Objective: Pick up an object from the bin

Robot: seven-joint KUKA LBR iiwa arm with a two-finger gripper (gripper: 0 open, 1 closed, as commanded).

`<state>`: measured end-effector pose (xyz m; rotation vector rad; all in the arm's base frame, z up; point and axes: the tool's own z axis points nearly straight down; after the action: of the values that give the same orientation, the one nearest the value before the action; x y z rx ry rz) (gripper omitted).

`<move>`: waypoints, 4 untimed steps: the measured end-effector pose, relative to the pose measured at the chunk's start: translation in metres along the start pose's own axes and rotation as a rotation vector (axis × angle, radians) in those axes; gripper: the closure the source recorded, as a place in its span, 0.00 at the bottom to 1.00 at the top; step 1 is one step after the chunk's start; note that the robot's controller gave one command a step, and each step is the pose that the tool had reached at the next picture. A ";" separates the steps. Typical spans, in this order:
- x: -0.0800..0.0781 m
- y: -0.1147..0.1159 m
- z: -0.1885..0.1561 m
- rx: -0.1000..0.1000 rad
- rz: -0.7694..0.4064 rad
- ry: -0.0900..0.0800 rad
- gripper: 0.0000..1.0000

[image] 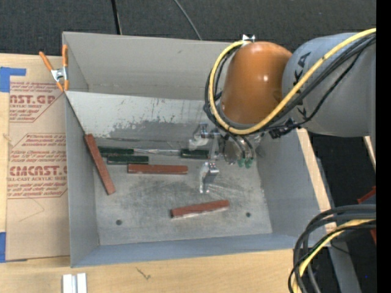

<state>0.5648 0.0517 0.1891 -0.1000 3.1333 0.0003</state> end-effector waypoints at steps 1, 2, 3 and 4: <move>0.001 0.006 0.053 -0.001 0.100 0.003 0.00; 0.012 -0.008 0.112 -0.002 -0.016 -0.009 1.00; 0.016 -0.008 0.116 -0.002 -0.017 0.000 0.00; 0.016 -0.008 0.116 -0.002 -0.017 0.000 0.00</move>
Offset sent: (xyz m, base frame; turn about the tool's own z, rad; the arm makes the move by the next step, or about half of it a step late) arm -0.0162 -0.0108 -0.1191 -0.0164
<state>0.5505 0.0423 0.0730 -0.1265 3.1327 0.0038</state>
